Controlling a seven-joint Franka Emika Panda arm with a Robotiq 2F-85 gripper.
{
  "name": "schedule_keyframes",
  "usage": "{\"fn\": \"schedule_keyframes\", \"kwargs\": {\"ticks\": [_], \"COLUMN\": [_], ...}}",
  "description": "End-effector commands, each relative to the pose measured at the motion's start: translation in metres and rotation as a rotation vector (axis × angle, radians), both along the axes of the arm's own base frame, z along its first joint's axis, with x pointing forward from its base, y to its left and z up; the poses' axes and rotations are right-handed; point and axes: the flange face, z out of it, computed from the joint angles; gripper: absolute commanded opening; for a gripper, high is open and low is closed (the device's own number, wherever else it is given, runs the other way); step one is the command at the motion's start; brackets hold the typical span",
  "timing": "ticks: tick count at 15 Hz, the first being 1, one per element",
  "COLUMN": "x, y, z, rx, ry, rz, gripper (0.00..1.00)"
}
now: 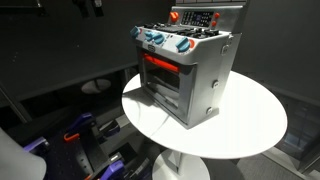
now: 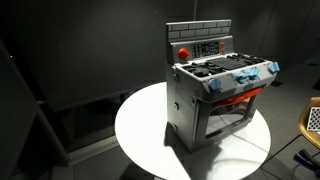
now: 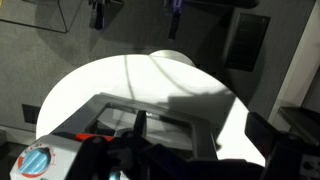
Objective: Press the top orange button on the microwave control panel of the stove
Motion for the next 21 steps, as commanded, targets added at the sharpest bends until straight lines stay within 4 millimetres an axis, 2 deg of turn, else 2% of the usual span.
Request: {"fn": "schedule_keyframes", "kwargs": {"ticks": [1, 7, 11, 16, 21], "x": [0.031, 0.091, 0.130, 0.171, 0.207], "y": [-0.009, -0.041, -0.062, -0.092, -0.127], "z": [0.026, 0.061, 0.073, 0.072, 0.059], "rx": [0.020, 0.058, 0.051, 0.001, -0.047], "ry": [-0.098, -0.248, -0.324, -0.381, -0.395], "rz": [-0.076, -0.231, -0.331, -0.459, -0.579], "gripper": [1.00, 1.00, 1.00, 1.00, 1.00]}}
